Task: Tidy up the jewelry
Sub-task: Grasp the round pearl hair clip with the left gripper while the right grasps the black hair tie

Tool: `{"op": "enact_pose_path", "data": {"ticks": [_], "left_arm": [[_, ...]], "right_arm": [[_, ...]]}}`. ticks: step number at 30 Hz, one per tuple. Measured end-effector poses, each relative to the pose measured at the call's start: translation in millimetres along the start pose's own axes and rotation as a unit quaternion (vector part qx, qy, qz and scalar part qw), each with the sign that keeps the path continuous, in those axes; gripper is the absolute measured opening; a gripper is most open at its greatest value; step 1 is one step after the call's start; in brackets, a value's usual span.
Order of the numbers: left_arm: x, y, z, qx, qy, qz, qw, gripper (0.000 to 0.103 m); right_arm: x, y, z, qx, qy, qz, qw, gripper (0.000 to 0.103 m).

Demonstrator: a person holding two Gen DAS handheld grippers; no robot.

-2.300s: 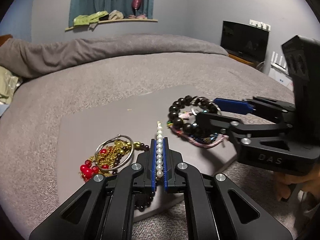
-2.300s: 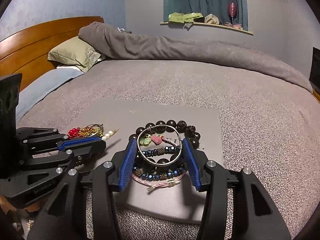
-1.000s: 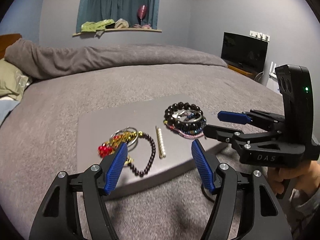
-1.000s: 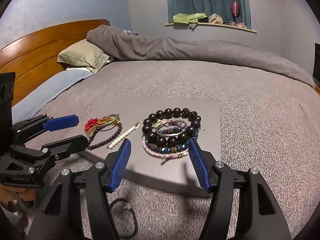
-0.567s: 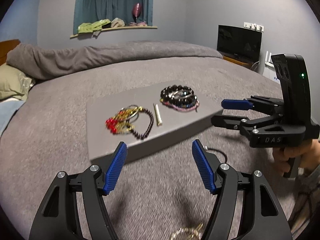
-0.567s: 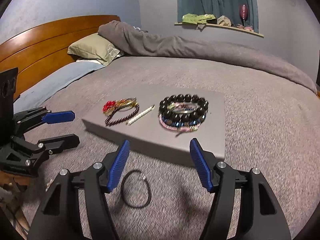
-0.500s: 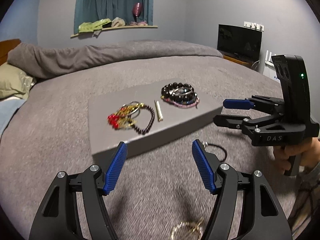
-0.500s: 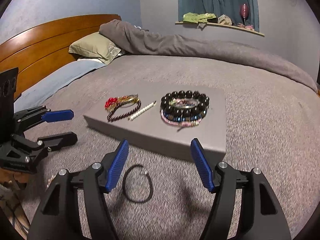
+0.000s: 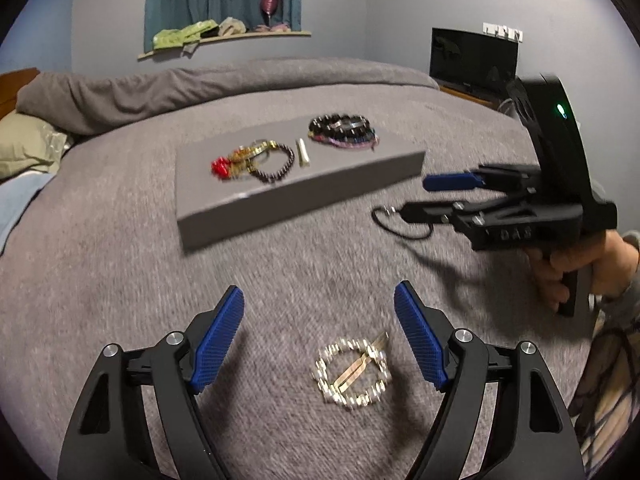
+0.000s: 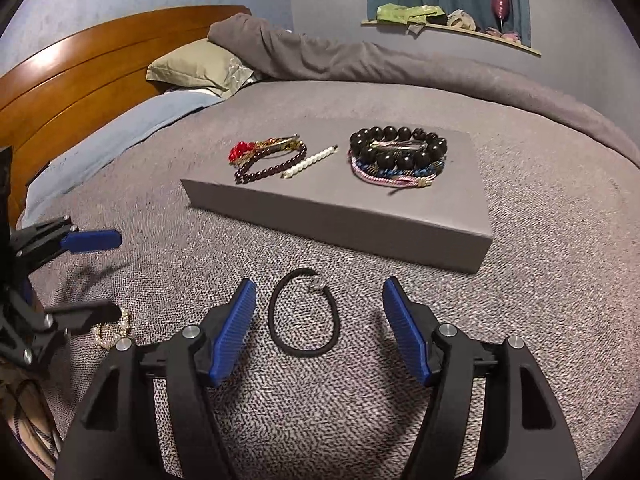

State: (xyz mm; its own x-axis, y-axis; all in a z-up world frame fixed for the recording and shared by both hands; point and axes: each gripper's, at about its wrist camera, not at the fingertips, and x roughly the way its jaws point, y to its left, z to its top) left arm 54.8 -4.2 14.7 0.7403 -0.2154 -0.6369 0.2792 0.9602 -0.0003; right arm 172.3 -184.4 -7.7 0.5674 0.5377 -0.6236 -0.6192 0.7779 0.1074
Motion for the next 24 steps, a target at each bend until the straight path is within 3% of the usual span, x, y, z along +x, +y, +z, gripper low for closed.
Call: {"op": "enact_pose_path", "data": {"ticks": [19,24], "left_arm": [[3,-9,-28,0.019,0.034,-0.016,0.9991,0.078],[-1,-7,-33,0.017,0.034,-0.025,0.9989,0.061]], "right_arm": [[15,10,-6,-0.024,0.035,-0.005,0.999,0.067],[20,9,-6,-0.024,0.044,-0.006,0.999,0.067]]}}
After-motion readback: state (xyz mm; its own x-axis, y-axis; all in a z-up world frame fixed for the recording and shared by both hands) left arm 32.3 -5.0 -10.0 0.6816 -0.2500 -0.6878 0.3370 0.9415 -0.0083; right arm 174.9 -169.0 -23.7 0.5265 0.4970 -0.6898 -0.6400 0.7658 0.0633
